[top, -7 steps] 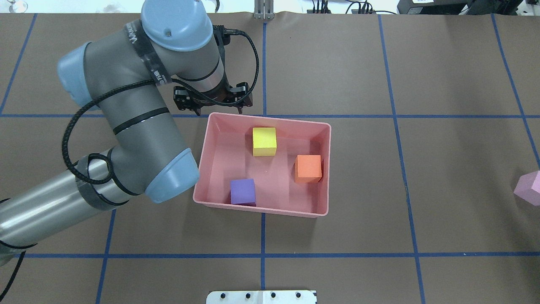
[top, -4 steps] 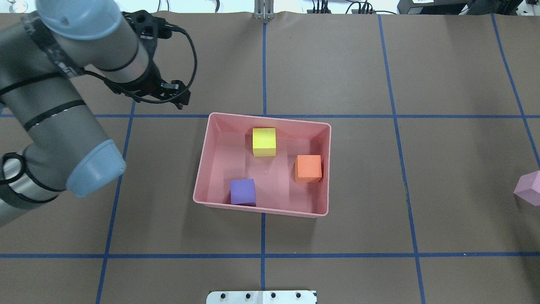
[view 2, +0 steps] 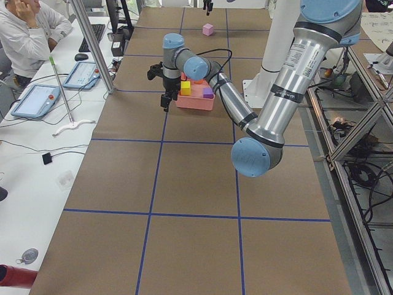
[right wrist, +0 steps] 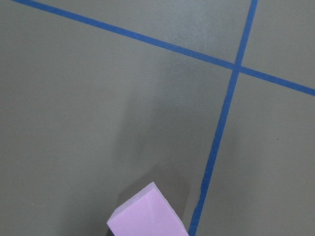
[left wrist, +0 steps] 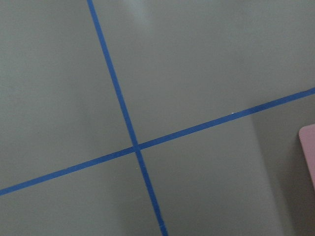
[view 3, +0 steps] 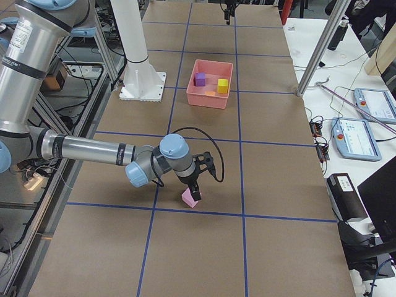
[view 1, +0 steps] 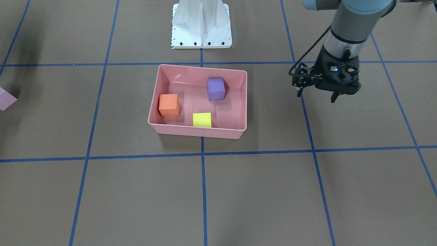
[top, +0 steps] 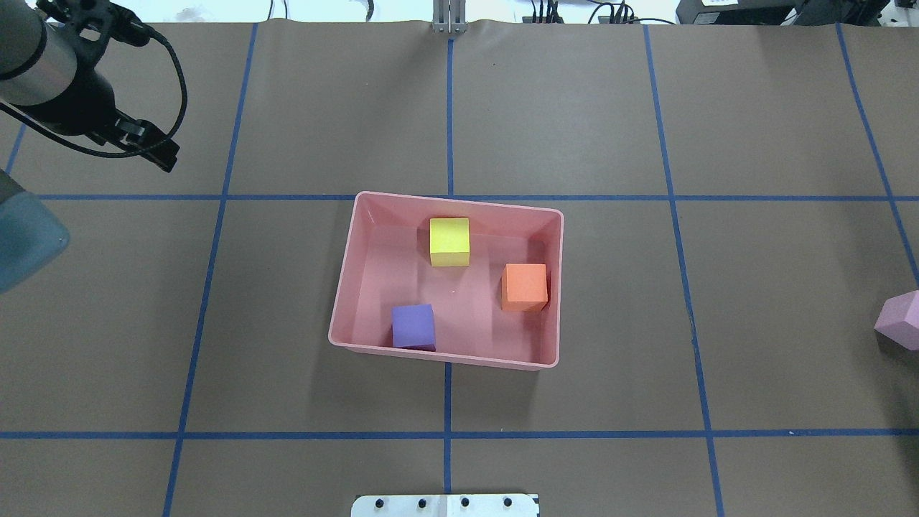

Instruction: Place blocks into pink bin with both arms

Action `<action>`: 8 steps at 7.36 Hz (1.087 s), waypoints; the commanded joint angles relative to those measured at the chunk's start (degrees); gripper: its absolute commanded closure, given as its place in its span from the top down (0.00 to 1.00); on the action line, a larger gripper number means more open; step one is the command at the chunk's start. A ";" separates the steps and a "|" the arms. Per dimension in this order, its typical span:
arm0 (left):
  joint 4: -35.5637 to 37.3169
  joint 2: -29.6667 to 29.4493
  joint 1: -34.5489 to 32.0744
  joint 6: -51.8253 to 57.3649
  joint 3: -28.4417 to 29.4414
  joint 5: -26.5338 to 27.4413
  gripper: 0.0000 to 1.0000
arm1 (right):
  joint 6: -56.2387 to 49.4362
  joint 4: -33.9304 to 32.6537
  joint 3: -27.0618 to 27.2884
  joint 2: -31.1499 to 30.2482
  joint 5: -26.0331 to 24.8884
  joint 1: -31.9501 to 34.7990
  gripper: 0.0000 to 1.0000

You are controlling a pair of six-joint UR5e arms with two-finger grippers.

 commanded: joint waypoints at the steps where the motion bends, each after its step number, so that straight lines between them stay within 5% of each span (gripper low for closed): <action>1: -0.16 3.53 -4.21 11.00 0.15 -0.24 1.00 | -10.49 3.40 -1.75 0.41 0.58 -0.66 1.00; 3: -0.25 5.39 -6.51 15.25 0.50 -0.24 1.00 | -19.76 3.32 -2.54 0.41 0.58 -2.14 1.00; 8: -2.97 8.56 -6.87 16.06 0.50 -1.91 1.00 | -19.79 4.62 -7.02 1.28 0.05 -7.95 1.00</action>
